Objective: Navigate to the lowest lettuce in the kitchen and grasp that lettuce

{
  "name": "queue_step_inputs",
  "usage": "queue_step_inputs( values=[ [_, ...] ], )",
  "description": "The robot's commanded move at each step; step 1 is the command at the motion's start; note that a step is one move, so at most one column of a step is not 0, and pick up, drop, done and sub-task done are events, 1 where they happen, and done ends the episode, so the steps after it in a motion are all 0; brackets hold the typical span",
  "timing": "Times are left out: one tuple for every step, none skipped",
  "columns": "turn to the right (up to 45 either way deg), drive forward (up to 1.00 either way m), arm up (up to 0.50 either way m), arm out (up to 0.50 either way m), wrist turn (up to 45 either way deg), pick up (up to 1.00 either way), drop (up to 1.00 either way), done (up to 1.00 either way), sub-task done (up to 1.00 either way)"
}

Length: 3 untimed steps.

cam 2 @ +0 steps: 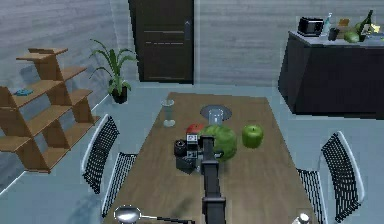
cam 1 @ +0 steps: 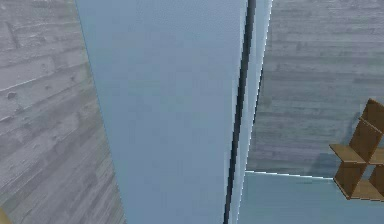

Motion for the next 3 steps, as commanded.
queue_step_inputs(
  values=[
    [0.0, 0.00, 0.00, 0.00, 0.0, 1.00, 0.00, 0.00, 0.00],
    [0.0, 0.00, 0.10, 0.00, 0.0, 0.00, 0.00, 0.00, 0.00],
    [0.0, 0.00, 0.00, 0.00, 0.0, 0.00, 0.00, 1.00, 0.00]
  ],
)
